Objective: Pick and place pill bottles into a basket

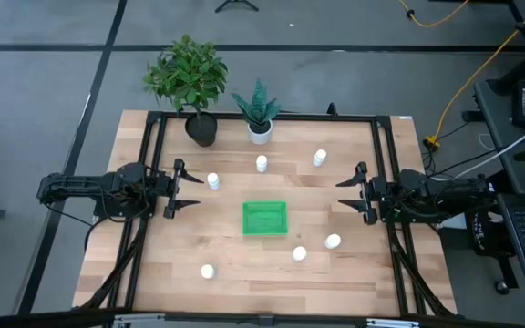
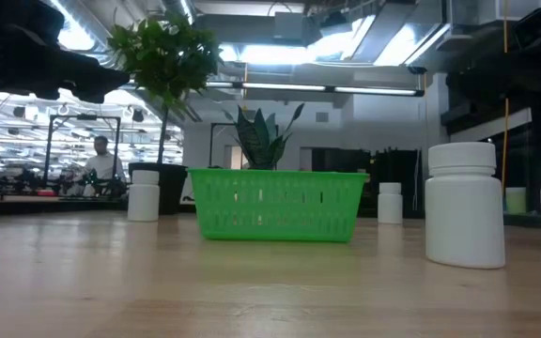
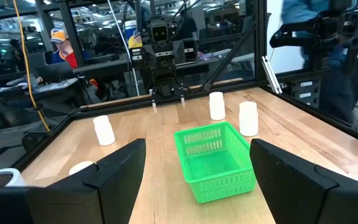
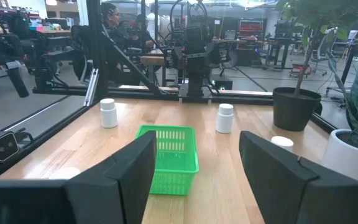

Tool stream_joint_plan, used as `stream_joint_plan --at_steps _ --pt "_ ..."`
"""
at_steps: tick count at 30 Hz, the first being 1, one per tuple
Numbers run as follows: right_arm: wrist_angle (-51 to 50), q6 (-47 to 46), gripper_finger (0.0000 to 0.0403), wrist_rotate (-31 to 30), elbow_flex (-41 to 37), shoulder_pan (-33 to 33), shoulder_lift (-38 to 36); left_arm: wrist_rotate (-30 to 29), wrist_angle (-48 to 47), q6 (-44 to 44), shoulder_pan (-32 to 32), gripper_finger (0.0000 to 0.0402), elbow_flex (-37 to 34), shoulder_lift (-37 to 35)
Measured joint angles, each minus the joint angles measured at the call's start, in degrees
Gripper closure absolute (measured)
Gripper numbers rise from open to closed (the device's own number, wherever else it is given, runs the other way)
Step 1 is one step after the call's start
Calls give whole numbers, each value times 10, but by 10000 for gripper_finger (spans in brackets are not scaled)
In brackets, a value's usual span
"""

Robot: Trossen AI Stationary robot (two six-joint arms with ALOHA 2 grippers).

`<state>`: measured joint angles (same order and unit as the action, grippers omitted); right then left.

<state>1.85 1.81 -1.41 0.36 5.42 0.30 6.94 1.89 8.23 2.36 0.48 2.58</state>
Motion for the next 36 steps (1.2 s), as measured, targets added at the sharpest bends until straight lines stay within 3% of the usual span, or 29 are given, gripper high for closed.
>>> stream_joint_plan --at_steps 6,12,16,19,26,32,36 --pt "1 6 169 0 0 0 0 0 0 0 0 118 0 0" --pt "15 186 169 -26 0 -2 0 0 0 0 0 119 0 0" --pt "13 195 169 -26 0 -2 0 0 0 0 0 118 0 0" --pt "24 135 169 -15 0 -2 0 0 0 0 0 116 0 0" --pt "87 -126 169 0 0 -2 1 0 0 0 0 118 0 0" --pt "151 -164 169 -5 0 -2 2 -5 0 6 0 119 0 0" --pt "209 -165 169 -5 0 -2 2 -84 46 51 0 117 0 0"
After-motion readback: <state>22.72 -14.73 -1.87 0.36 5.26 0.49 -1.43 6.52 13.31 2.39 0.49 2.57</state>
